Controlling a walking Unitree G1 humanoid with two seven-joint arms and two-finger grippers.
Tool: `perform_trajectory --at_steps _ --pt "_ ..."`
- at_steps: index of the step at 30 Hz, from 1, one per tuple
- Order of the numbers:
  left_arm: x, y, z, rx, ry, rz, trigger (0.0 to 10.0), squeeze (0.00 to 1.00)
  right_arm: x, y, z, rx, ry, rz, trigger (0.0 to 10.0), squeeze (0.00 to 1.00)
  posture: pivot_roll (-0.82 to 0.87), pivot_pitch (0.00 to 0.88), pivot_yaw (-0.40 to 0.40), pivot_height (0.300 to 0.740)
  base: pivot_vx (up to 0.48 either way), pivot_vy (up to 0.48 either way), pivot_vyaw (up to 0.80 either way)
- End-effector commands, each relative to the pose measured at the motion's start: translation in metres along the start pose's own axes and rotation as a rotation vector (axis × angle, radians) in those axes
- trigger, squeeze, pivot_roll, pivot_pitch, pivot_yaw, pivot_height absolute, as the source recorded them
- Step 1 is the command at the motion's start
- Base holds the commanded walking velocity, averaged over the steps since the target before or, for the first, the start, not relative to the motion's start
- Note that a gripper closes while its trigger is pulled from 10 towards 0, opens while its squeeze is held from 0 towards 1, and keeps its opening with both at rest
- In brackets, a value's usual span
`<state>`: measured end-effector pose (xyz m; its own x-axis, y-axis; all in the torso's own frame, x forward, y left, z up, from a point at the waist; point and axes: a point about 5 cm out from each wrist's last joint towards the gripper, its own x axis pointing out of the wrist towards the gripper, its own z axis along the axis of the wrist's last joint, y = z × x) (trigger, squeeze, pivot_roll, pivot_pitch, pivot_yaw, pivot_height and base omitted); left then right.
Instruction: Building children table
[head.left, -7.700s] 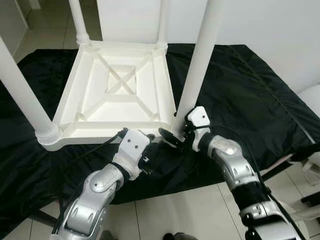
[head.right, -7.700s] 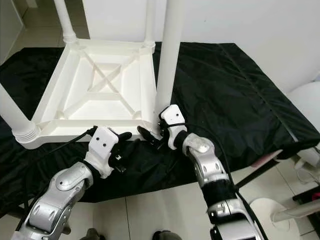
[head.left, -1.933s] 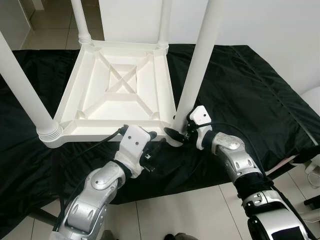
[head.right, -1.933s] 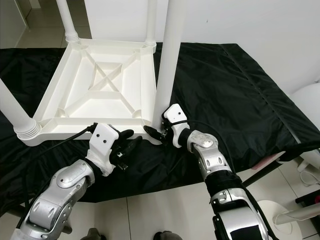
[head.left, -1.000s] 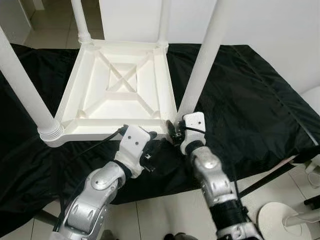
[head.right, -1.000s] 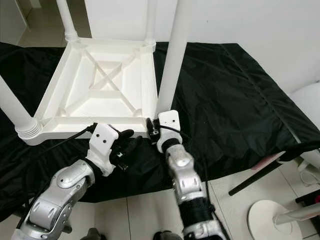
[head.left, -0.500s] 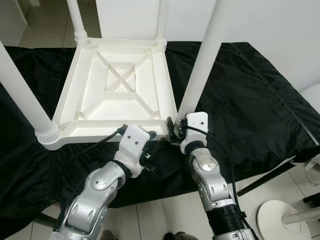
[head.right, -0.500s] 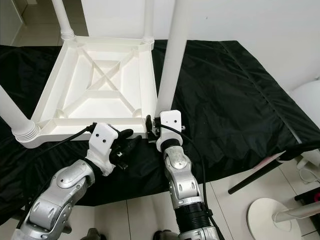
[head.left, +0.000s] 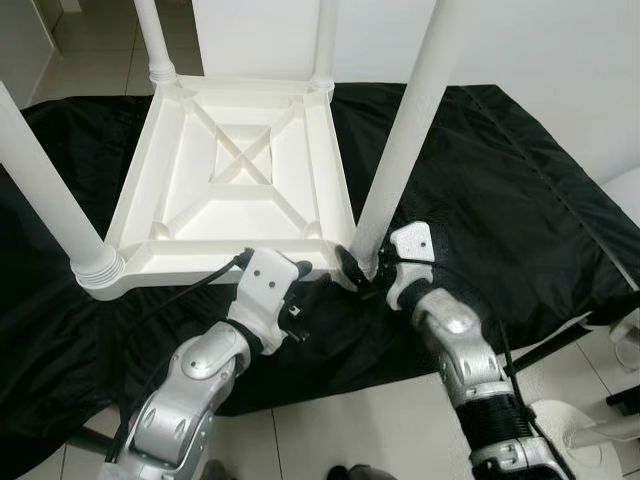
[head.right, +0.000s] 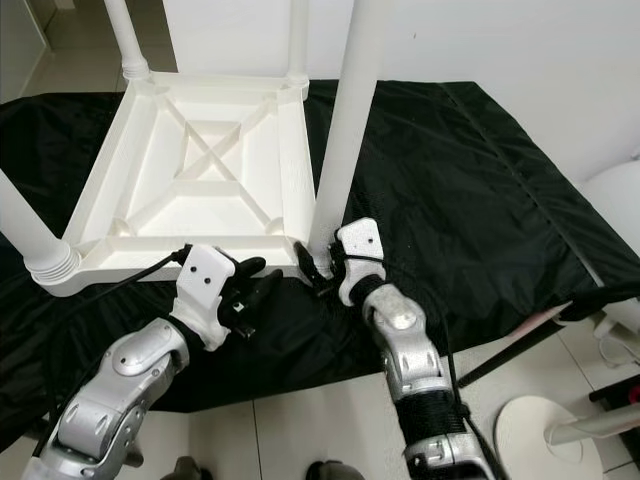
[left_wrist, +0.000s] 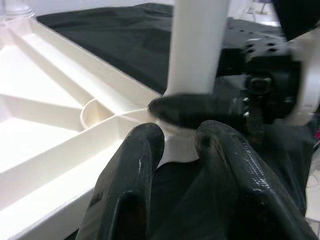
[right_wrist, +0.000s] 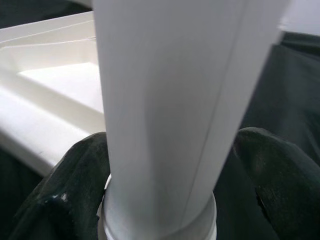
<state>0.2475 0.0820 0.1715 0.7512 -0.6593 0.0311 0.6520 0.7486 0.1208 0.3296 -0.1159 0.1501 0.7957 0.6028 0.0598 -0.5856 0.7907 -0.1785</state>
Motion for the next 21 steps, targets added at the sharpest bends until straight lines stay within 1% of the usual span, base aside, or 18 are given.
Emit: perform_trajectory --at_steps 1,3,4,5,7,8,9,10,13,14,15,20,21 --pt "0.002 -0.001 -0.004 -0.005 0.018 -0.008 10.0 0.00 0.005 0.002 -0.004 -0.006 0.010 0.076 10.0 0.00 -0.01 0.091 -0.039 0.740 0.000 0.000 0.00" --pt "0.002 -0.001 -0.004 -0.005 0.018 -0.009 10.0 0.00 0.007 0.002 -0.004 -0.004 0.012 0.093 10.0 0.00 -0.01 0.091 -0.039 0.740 0.000 0.000 0.00" --pt "0.001 0.000 -0.004 -0.003 0.018 -0.009 10.0 0.00 0.010 0.001 -0.002 -0.022 0.009 0.115 10.0 0.00 -0.01 0.090 -0.037 0.740 0.000 0.000 0.00" --pt "0.001 0.000 -0.004 -0.003 0.018 -0.009 10.0 0.00 0.010 0.001 -0.002 -0.022 0.009 0.115 10.0 0.00 -0.01 0.090 -0.037 0.740 0.000 0.000 0.00" --pt "0.000 0.001 -0.004 0.001 0.019 -0.006 10.0 0.00 0.019 0.000 -0.001 -0.061 0.012 0.157 10.0 0.00 -0.01 0.090 -0.037 0.740 0.000 0.000 0.00" --pt "0.000 0.001 -0.004 0.001 0.019 -0.006 10.0 0.00 0.019 0.000 -0.001 -0.061 0.012 0.157 10.0 0.00 -0.01 0.090 -0.037 0.740 0.000 0.000 0.00" --pt "0.000 0.001 -0.004 0.001 0.019 -0.003 10.0 0.00 0.022 0.000 0.000 -0.061 0.010 0.183 9.4 0.00 0.00 0.087 -0.039 0.740 0.000 0.000 0.00" --pt "0.000 0.001 -0.003 0.001 0.018 -0.002 10.0 0.00 0.024 0.000 0.000 -0.056 0.012 0.206 4.2 0.00 0.01 0.088 -0.041 0.740 0.000 0.000 0.00" --pt "0.000 0.001 -0.003 0.001 0.018 -0.001 10.0 0.00 0.025 -0.001 0.000 -0.052 0.012 0.220 4.2 0.00 0.01 0.088 -0.041 0.740 0.000 0.000 0.00" --pt "0.000 0.001 -0.003 0.002 0.018 0.001 10.0 0.00 0.026 -0.001 0.000 -0.051 0.009 0.233 1.5 0.00 0.01 0.087 -0.044 0.740 0.000 0.000 0.00" --pt "0.000 0.002 -0.003 0.002 0.018 0.008 10.0 0.00 0.025 -0.002 -0.002 -0.050 0.016 0.244 0.0 0.00 0.01 0.089 -0.052 0.740 0.000 0.000 0.00" --pt "-0.001 0.002 -0.004 0.002 0.019 0.014 10.0 0.00 0.024 -0.003 -0.003 -0.053 0.022 0.246 0.0 0.00 0.02 0.088 -0.054 0.740 0.000 0.000 0.00" --pt "-0.002 0.002 -0.003 0.001 0.018 0.021 10.0 0.00 0.021 -0.006 -0.005 -0.050 0.031 0.248 0.0 0.00 0.02 0.089 -0.059 0.740 0.000 0.000 0.00"
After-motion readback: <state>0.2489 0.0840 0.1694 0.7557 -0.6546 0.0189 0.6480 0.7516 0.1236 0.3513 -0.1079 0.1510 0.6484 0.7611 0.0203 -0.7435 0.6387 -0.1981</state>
